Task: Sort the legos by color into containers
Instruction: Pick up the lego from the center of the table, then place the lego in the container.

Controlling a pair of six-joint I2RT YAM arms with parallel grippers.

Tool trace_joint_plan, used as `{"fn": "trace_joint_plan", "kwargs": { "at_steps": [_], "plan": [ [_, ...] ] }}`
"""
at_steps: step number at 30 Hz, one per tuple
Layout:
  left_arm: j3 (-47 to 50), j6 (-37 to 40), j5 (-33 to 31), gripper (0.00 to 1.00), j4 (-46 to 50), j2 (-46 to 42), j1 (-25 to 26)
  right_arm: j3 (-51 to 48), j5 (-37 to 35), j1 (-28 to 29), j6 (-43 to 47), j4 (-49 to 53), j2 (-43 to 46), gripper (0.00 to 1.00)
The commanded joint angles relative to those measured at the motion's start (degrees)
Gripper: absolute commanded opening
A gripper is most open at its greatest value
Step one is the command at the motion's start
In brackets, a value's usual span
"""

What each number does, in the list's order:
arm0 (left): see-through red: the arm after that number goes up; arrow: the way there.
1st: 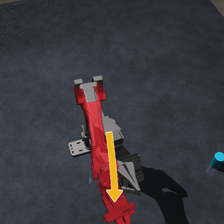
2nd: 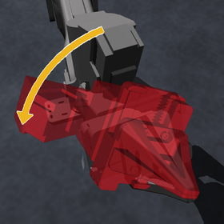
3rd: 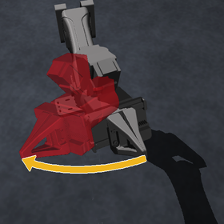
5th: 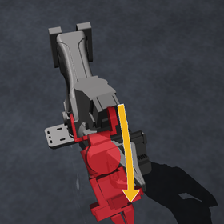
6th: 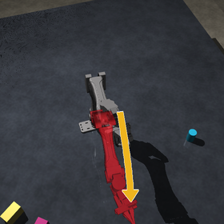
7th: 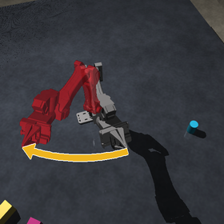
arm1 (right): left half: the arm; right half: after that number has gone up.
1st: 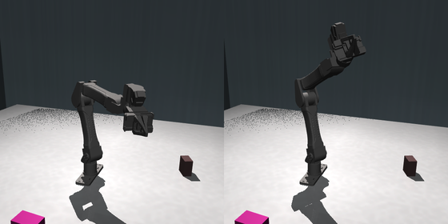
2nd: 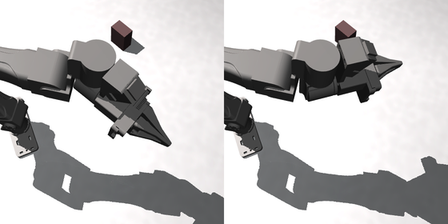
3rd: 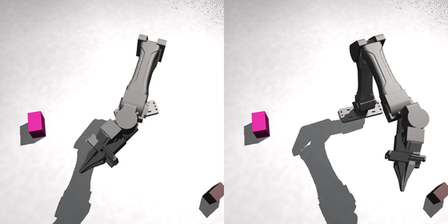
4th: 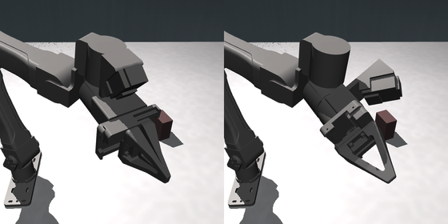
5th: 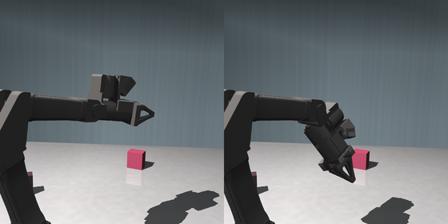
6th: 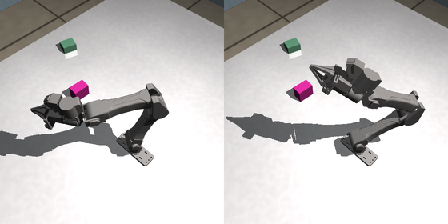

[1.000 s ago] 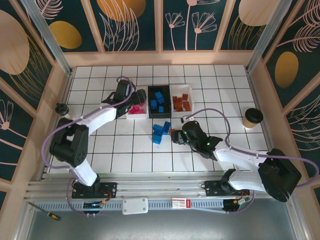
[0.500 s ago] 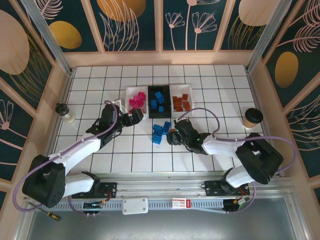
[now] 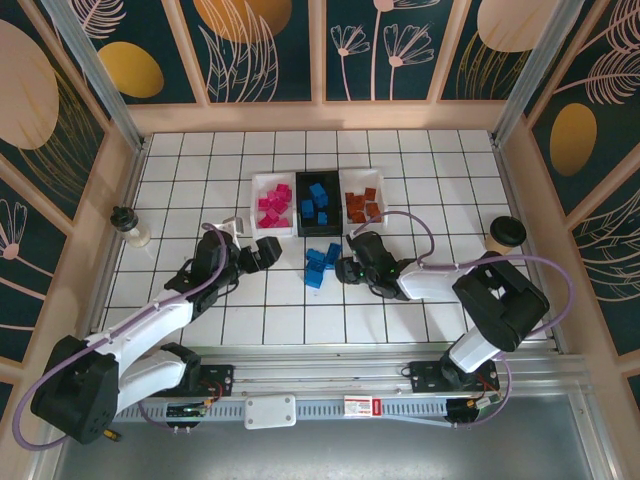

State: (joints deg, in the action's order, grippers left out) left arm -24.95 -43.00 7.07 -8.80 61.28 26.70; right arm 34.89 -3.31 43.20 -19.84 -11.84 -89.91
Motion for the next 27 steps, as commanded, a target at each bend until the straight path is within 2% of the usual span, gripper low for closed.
{"fn": "trace_joint_plan", "kwargs": {
  "at_steps": [1,4,8,13,16,20,27],
  "plan": [
    [0.6,-0.6,0.4,0.99,-0.8,-0.6,0.4,1.1,0.6,-0.5,0.7,-1.8,-0.7,0.39],
    [0.7,-0.4,1.3,0.99,-1.0,-0.1,0.4,0.6,0.7,-0.5,0.7,-1.6,-0.1,0.29],
    [0.7,0.3,2.1,0.99,-1.4,0.0,0.7,-1.0,0.2,-0.6,0.2,-0.5,4.0,0.22],
    [-1.1,3.0,-0.4,0.98,0.7,1.3,4.2,-0.5,-2.5,-1.0,0.8,4.0,12.7,0.20],
    [-2.4,4.4,-2.8,0.96,2.1,3.2,7.0,2.0,-2.9,-3.7,1.4,5.4,15.7,0.20],
    [-3.0,4.9,-3.7,0.94,1.9,5.5,9.0,7.5,-2.5,-8.3,2.2,5.5,12.5,0.20],
    [-5.4,6.2,-6.3,0.93,3.0,9.1,12.9,21.8,-3.7,-13.3,4.0,6.7,-2.6,0.21]
  ]
}}
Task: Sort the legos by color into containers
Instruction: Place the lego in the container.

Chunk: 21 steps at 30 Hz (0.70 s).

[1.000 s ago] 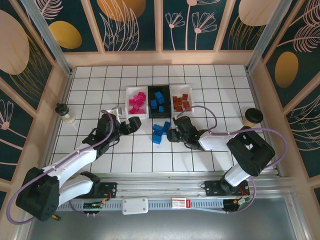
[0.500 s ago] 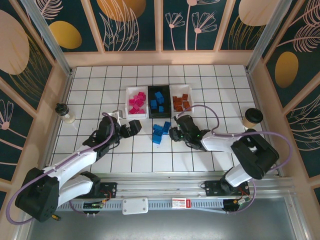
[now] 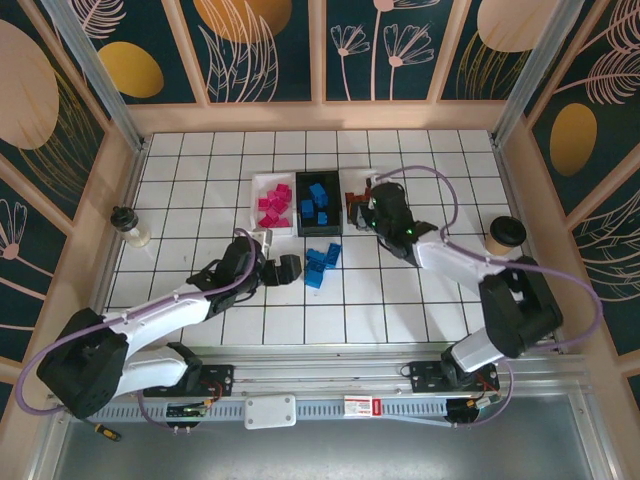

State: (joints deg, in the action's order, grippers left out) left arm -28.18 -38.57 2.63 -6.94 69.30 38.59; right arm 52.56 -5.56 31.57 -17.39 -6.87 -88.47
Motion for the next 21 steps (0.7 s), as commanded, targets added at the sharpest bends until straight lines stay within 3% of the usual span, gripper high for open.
{"fn": "trace_joint_plan", "kwargs": {
  "at_steps": [1,9,14,21],
  "plan": [
    [-2.5,1.8,-1.8,0.93,1.1,1.6,1.6,6.0,-1.6,-2.3,1.2,2.1,-6.0,0.21],
    [-4.4,2.5,-3.0,0.93,1.2,5.8,4.8,18.6,-7.5,-4.9,-2.0,9.1,-16.3,0.24],
    [-5.1,3.1,-2.9,0.94,0.9,7.8,5.8,20.2,-7.7,-4.9,-2.8,9.2,-17.1,0.53],
    [-8.7,5.8,-5.6,0.90,2.8,12.6,9.2,15.2,-6.0,-3.8,-2.4,6.0,-11.3,0.59]
  ]
}}
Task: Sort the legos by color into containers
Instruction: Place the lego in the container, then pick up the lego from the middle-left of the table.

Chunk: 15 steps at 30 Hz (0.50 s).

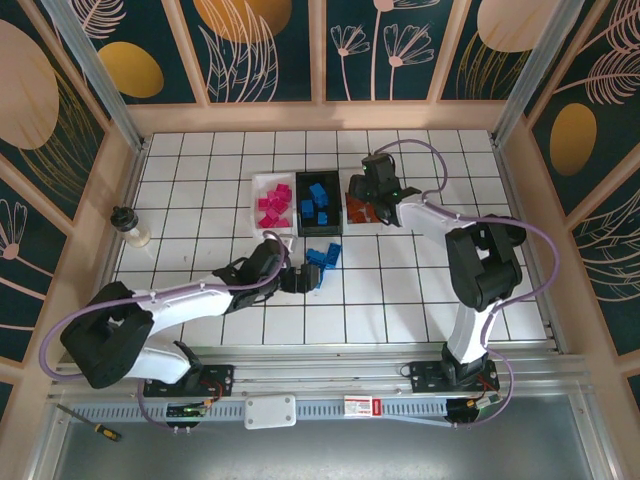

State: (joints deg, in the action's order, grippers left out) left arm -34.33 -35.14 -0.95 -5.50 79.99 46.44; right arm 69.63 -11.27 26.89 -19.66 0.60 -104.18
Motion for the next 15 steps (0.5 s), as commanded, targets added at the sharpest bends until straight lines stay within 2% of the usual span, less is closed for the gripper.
{"fn": "trace_joint_plan", "kwargs": {
  "at_steps": [1,7,15],
  "plan": [
    [-3.3,2.9,-2.3,0.89,1.8,2.9,2.2,-2.7,-0.2,1.2,-0.1,-1.6,5.4,0.59],
    [-8.4,4.3,-6.6,0.79,4.9,10.1,6.2,-8.8,0.0,2.7,-0.3,-3.4,11.2,0.59],
    [-10.6,4.0,-9.7,0.62,6.6,15.8,7.7,-15.4,0.6,4.0,-1.6,-5.3,18.8,0.60]
  ]
}}
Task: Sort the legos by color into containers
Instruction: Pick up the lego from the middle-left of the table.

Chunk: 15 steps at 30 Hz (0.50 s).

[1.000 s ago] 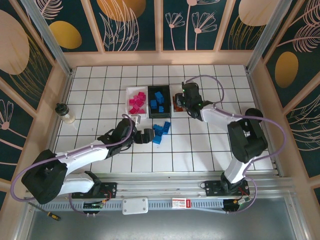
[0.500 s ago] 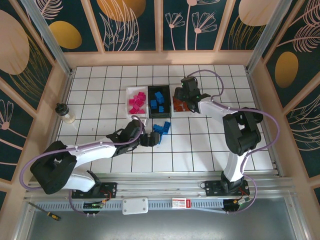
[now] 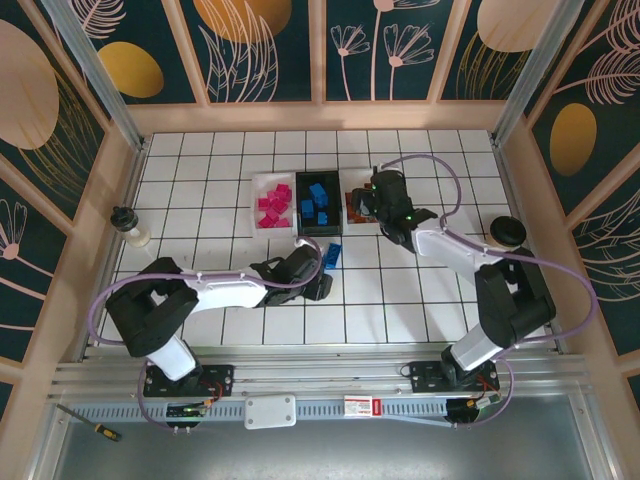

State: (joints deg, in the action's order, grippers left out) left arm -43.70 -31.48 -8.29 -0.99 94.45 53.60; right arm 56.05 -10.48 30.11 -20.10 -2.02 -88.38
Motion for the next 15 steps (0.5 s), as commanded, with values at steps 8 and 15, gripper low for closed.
{"fn": "trace_joint_plan", "kwargs": {
  "at_steps": [8,15],
  "plan": [
    [-0.7,-0.7,-2.6,0.38,2.4,-0.4,0.9,-6.5,-0.3,1.0,-2.3,-3.3,7.4,0.60],
    [-0.6,0.0,-4.9,0.34,5.3,-12.4,0.2,-14.0,0.3,3.8,-4.0,-4.3,12.2,0.60]
  ]
}}
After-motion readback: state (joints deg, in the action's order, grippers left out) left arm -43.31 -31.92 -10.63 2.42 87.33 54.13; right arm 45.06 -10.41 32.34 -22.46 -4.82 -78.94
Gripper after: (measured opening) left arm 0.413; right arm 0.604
